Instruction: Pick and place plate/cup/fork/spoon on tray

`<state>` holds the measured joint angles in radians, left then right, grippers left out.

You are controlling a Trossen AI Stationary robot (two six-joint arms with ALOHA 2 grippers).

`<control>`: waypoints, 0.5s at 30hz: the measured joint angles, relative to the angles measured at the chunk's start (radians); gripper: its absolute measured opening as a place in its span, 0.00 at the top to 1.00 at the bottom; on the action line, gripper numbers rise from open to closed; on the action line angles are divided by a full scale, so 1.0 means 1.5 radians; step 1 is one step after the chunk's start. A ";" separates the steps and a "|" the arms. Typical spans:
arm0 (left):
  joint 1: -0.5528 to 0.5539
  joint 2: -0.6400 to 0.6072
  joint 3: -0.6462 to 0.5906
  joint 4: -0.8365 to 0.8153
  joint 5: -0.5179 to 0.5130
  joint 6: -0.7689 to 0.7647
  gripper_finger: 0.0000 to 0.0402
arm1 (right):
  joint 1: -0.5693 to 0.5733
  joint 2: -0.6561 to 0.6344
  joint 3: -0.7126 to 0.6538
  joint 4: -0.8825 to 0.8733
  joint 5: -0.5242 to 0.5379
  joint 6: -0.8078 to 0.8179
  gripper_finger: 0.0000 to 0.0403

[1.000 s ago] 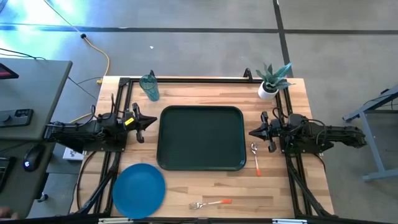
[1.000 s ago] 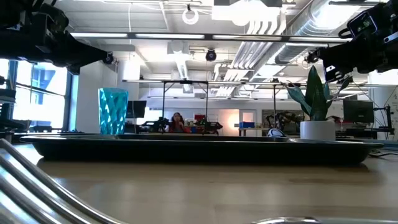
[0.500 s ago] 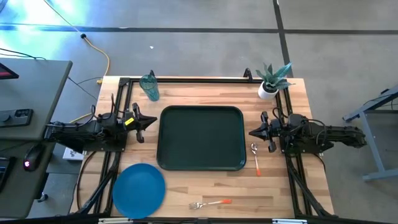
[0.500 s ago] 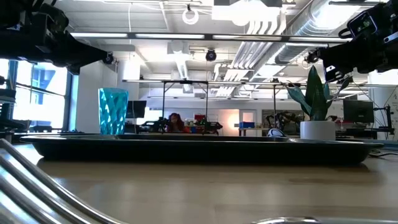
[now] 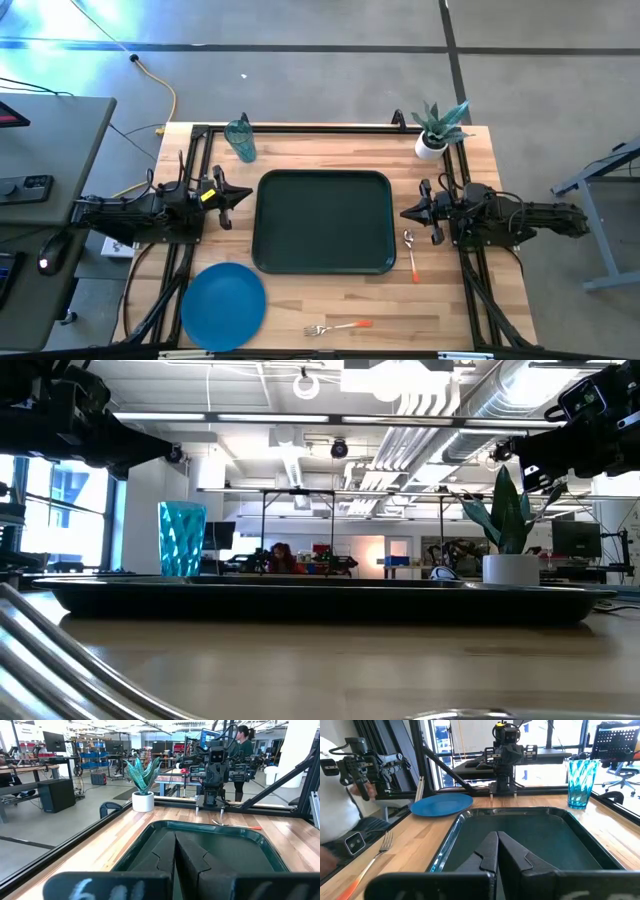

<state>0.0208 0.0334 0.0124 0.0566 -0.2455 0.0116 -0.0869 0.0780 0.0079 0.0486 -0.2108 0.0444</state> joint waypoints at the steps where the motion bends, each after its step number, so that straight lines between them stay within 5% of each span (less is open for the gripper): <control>1: 0.000 0.000 0.000 0.000 0.000 0.000 0.99 | 0.000 0.000 0.000 0.000 0.000 0.000 1.00; 15: 0.000 0.000 0.000 -0.003 0.000 -0.035 0.99 | 0.000 0.000 0.000 0.000 0.000 0.000 1.00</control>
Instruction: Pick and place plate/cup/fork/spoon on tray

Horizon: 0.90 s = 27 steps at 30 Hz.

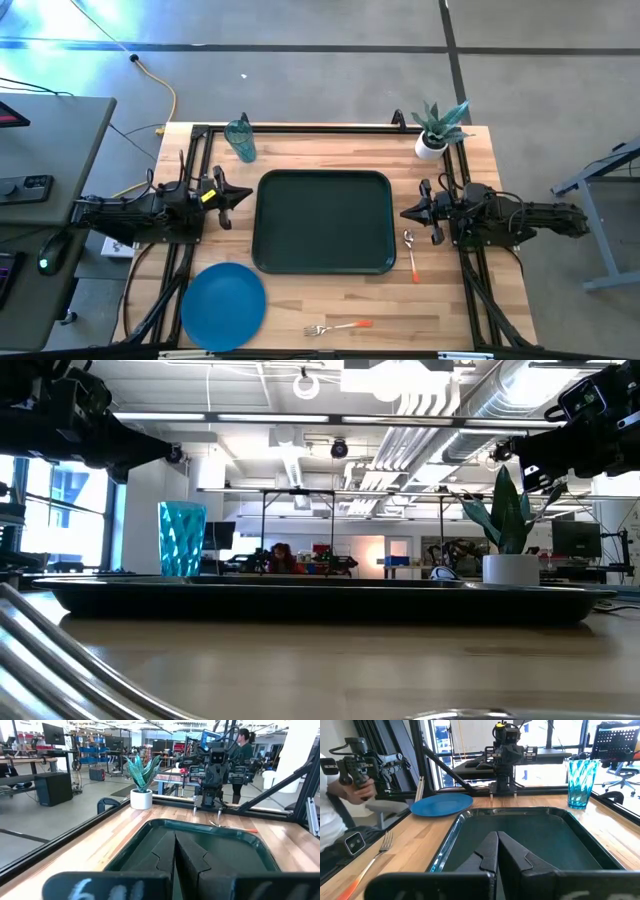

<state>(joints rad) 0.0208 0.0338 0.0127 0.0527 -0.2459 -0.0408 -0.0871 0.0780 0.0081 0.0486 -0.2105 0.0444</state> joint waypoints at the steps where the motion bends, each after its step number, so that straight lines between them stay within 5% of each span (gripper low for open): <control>1: 0.000 0.000 0.000 0.009 0.000 0.009 0.99 | 0.000 0.000 0.000 0.000 0.000 0.000 1.00; 7: 0.001 0.001 0.001 0.026 -0.042 0.055 0.99 | 0.000 0.000 0.001 0.000 -0.023 0.005 1.00; 19: -0.022 0.082 0.001 -0.012 0.036 -0.107 0.99 | 0.001 0.000 0.004 -0.007 -0.057 0.027 1.00; 27: -0.029 0.140 0.001 -0.009 0.038 -0.111 0.99 | 0.002 0.000 0.005 0.001 -0.057 0.257 1.00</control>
<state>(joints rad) -0.0234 0.2442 0.0139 0.0390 -0.1895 -0.2073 -0.0845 0.0783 0.0150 0.0504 -0.2962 0.4305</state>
